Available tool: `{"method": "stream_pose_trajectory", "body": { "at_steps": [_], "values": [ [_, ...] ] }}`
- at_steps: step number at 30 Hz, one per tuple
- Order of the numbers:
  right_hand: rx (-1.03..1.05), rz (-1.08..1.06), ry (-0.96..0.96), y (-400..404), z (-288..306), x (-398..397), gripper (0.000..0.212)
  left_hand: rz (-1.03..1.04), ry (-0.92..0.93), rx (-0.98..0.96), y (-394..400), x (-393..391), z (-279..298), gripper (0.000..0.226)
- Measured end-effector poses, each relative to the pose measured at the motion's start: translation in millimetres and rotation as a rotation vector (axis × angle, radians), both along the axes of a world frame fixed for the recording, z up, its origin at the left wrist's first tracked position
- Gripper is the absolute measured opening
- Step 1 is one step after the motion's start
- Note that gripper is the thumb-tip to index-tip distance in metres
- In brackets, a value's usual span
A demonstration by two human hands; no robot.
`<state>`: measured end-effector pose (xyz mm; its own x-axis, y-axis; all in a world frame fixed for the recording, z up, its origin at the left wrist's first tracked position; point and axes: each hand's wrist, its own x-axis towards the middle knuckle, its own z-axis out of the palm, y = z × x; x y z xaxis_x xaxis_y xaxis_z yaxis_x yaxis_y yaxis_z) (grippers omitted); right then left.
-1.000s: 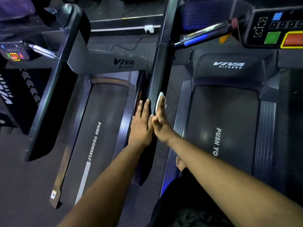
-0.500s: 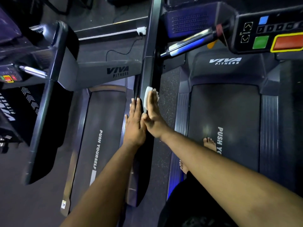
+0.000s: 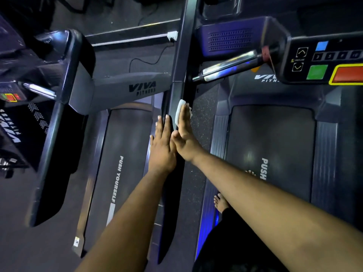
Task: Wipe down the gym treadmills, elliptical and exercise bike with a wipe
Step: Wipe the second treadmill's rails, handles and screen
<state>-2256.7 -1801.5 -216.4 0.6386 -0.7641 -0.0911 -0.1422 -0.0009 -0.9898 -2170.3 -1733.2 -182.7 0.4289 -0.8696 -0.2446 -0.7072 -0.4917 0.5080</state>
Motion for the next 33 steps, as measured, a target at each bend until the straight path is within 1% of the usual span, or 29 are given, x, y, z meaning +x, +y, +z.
{"method": "stream_pose_trajectory", "body": {
  "at_steps": [2,4,7,9,11,14,16,18,20,22,26,28,30,33],
  "values": [
    [-0.023,0.035,-0.032,5.2,1.6,-5.3,0.119,-0.020,-0.025,0.019,-4.5,2.0,-1.5,0.067],
    [-0.024,0.077,-0.077,28.6,1.7,-14.6,0.120,-0.028,-0.045,0.038,-6.3,4.0,-4.6,0.063],
    [0.021,0.096,-0.110,52.0,-1.2,-19.0,0.119,-0.012,-0.013,0.024,-6.8,4.8,-3.9,0.064],
    [0.018,0.054,-0.102,34.8,-1.9,-10.4,0.116,-0.032,-0.020,0.028,-6.3,5.2,-3.4,0.064],
    [0.018,-0.002,-0.080,6.4,-2.7,-1.1,0.116,-0.038,-0.035,0.015,-7.9,4.4,-0.7,0.059],
    [0.043,-0.029,-0.050,-27.3,-2.9,7.0,0.120,-0.012,-0.042,0.022,-21.5,1.6,4.0,0.066],
    [0.033,-0.016,-0.064,-27.6,-2.3,2.9,0.118,0.003,-0.029,0.021,-33.5,1.8,4.3,0.065],
    [0.027,0.027,-0.086,-11.5,-3.1,-5.1,0.114,0.016,-0.021,0.034,-41.3,4.4,2.4,0.061],
    [0.030,0.079,-0.097,2.2,-5.8,-11.0,0.117,0.012,-0.027,0.049,-42.2,5.5,2.0,0.058],
    [0.046,0.054,-0.093,-4.7,-8.9,-5.6,0.120,0.001,-0.024,0.050,-43.8,5.9,2.1,0.059],
    [0.085,-0.038,-0.035,-48.8,-3.4,13.5,0.124,0.009,-0.020,0.023,-58.0,8.5,5.3,0.066],
    [0.035,-0.022,-0.027,-51.8,-6.3,12.5,0.122,0.013,-0.002,0.008,-61.8,10.8,3.0,0.062],
    [-0.049,0.026,-0.060,-35.5,-13.4,5.0,0.120,0.003,-0.006,-0.011,-60.5,12.7,0.0,0.059],
    [-0.089,0.150,-0.087,-10.8,-25.9,-8.5,0.126,0.000,-0.031,-0.022,-61.2,14.1,-2.5,0.059]
  ]
}}
